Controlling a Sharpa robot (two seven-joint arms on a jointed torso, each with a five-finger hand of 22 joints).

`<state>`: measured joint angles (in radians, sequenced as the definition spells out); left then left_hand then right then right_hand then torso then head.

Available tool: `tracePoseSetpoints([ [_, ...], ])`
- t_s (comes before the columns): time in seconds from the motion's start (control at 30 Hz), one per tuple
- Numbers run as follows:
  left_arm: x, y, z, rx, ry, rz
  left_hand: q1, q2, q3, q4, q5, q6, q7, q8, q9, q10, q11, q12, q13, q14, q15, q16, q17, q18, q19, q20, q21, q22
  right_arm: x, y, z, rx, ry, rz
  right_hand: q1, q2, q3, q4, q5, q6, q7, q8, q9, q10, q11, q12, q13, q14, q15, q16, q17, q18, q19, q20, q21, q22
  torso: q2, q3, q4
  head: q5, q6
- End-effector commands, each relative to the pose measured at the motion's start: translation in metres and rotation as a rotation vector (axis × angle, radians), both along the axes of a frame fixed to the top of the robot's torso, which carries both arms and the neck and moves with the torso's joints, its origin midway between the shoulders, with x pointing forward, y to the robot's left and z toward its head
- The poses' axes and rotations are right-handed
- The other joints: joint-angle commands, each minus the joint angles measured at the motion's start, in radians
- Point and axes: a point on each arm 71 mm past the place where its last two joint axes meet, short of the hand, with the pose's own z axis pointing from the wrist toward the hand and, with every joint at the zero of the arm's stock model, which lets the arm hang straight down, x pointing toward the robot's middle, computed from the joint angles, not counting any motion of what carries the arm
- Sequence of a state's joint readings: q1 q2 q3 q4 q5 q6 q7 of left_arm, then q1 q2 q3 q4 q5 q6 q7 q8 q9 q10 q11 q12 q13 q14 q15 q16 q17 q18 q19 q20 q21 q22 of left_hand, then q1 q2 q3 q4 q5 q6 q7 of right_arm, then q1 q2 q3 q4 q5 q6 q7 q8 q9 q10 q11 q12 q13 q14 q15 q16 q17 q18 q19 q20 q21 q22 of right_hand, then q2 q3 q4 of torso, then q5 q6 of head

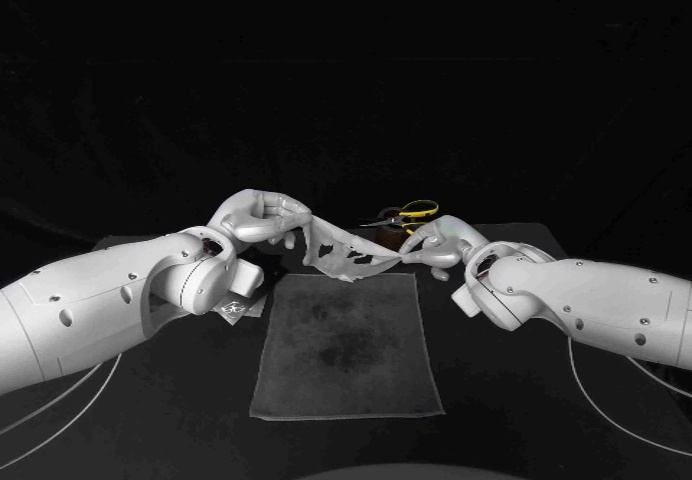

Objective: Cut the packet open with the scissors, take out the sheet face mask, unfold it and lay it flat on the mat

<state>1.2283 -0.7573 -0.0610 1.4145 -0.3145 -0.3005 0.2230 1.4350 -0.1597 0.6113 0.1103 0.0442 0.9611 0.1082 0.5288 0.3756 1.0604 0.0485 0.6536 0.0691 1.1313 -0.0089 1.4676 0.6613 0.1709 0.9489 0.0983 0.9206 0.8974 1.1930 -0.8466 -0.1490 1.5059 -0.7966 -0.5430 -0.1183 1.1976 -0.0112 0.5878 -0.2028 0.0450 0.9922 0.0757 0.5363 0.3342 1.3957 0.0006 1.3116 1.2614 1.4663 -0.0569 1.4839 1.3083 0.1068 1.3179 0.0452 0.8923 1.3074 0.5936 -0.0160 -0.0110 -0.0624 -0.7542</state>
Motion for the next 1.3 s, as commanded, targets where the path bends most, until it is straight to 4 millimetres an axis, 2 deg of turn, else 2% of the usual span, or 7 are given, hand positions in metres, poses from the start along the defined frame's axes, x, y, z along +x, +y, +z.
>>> tracePoseSetpoints([
  [0.03, 0.0, -0.003, 0.002, -0.005, -0.002, -0.009, -0.005, 0.002, 0.006, -0.001, 0.004, -0.005, 0.001, 0.002, 0.147, 0.007, -0.003, -0.004, 0.001, 0.005, 0.0, 0.005, 0.001, 0.011, 0.007, 0.0, 0.003, 0.001, 0.0, -0.001, 0.0, 0.001, 0.0, -0.007, -0.006, 0.008, 0.005, -0.002, 0.004, 0.009, 0.0, 0.003, 0.001, 0.01, -0.003, 0.002, 0.001, 0.067, -0.009, 0.003, 0.089, 0.017, 0.002, -0.001, -0.002, 0.052, 0.0, -0.0005, -0.0005, -0.002, 0.0],
  [0.3, -0.001, -0.003, 0.004, -0.006, -0.004, -0.013, -0.005, 0.002, 0.006, -0.001, 0.004, -0.005, 0.001, 0.002, 0.15, 0.009, -0.003, -0.006, 0.002, 0.008, 0.0, 0.005, 0.005, 0.011, 0.008, -0.001, 0.004, 0.002, 0.001, -0.003, -0.005, -0.006, 0.015, -0.018, -0.008, 0.007, 0.007, -0.002, 0.003, 0.008, 0.0, 0.004, 0.002, 0.007, -0.003, -0.004, -0.005, 0.067, -0.009, 0.001, 0.086, 0.018, 0.001, -0.001, -0.005, 0.051, -0.001, -0.0002, 0.0005, -0.001, 0.001],
  [1.03, 0.001, -0.011, 0.031, 0.007, -0.025, -0.057, -0.008, 0.0, 0.013, -0.004, 0.004, -0.006, 0.001, -0.001, 0.166, 0.02, -0.004, -0.02, 0.005, 0.034, -0.001, 0.014, 0.047, 0.006, 0.033, -0.002, 0.031, 0.027, 0.0, 0.003, -0.027, 0.021, 0.056, -0.032, -0.017, 0.004, 0.015, 0.002, 0.003, -0.013, 0.006, 0.001, 0.001, -0.031, 0.001, -0.064, -0.069, 0.062, -0.006, -0.01, 0.067, 0.022, -0.012, 0.001, -0.036, 0.043, 0.0, 0.0003, 0.0, 0.002, 0.005],
  [1.13, 0.001, -0.013, 0.031, 0.014, -0.021, -0.063, -0.008, 0.0, 0.013, -0.005, 0.004, -0.006, 0.001, -0.001, 0.168, 0.02, -0.004, -0.021, 0.005, 0.037, -0.001, 0.015, 0.052, 0.005, 0.035, -0.002, 0.034, 0.03, 0.0, 0.005, -0.026, 0.04, 0.05, -0.029, -0.019, -0.002, 0.009, 0.002, 0.003, -0.043, 0.015, -0.011, -0.002, -0.067, 0.009, -0.12, -0.127, 0.06, 0.0, -0.014, 0.061, 0.024, -0.021, 0.004, -0.056, 0.037, 0.0, 0.0005, -0.0004, 0.002, 0.004],
  [1.17, 0.0, -0.014, 0.031, 0.017, -0.019, -0.066, -0.008, 0.0, 0.013, -0.005, 0.004, -0.006, 0.001, -0.001, 0.169, 0.021, -0.004, -0.021, 0.005, 0.039, -0.001, 0.015, 0.055, 0.005, 0.038, -0.002, 0.036, 0.032, 0.0, 0.005, -0.026, 0.049, 0.047, -0.026, -0.029, -0.01, -0.001, 0.008, 0.003, -0.066, 0.024, -0.027, -0.009, -0.093, 0.016, -0.154, -0.161, 0.058, 0.006, -0.017, 0.056, 0.025, -0.027, 0.007, -0.07, 0.033, 0.0, 0.0005, -0.0004, 0.002, 0.004],
  [1.27, 0.0, -0.016, 0.031, 0.028, -0.014, -0.076, -0.009, -0.001, 0.015, -0.005, 0.004, -0.006, 0.001, -0.002, 0.172, 0.023, -0.004, -0.024, 0.006, 0.045, -0.001, 0.018, 0.065, 0.003, 0.044, -0.002, 0.043, 0.038, -0.001, 0.008, -0.025, 0.069, 0.042, -0.007, -0.055, -0.051, -0.03, 0.015, 0.003, -0.129, 0.055, -0.082, -0.034, -0.157, 0.041, -0.234, -0.24, 0.05, 0.027, -0.03, 0.034, 0.028, -0.047, 0.021, -0.112, 0.021, 0.0, 0.0006, 0.0003, 0.002, 0.004],
  [1.3, 0.0, -0.017, 0.031, 0.031, -0.013, -0.078, -0.009, -0.001, 0.015, -0.005, 0.004, -0.006, 0.001, -0.002, 0.174, 0.024, -0.004, -0.024, 0.007, 0.049, -0.001, 0.019, 0.072, 0.002, 0.049, -0.002, 0.048, 0.043, -0.002, 0.009, -0.025, 0.071, 0.04, -0.001, -0.064, -0.073, -0.046, 0.015, 0.003, -0.161, 0.07, -0.109, -0.047, -0.186, 0.055, -0.265, -0.273, 0.043, 0.038, -0.039, 0.018, 0.031, -0.063, 0.029, -0.144, 0.011, 0.0, 0.0005, 0.0005, 0.002, 0.005],
])
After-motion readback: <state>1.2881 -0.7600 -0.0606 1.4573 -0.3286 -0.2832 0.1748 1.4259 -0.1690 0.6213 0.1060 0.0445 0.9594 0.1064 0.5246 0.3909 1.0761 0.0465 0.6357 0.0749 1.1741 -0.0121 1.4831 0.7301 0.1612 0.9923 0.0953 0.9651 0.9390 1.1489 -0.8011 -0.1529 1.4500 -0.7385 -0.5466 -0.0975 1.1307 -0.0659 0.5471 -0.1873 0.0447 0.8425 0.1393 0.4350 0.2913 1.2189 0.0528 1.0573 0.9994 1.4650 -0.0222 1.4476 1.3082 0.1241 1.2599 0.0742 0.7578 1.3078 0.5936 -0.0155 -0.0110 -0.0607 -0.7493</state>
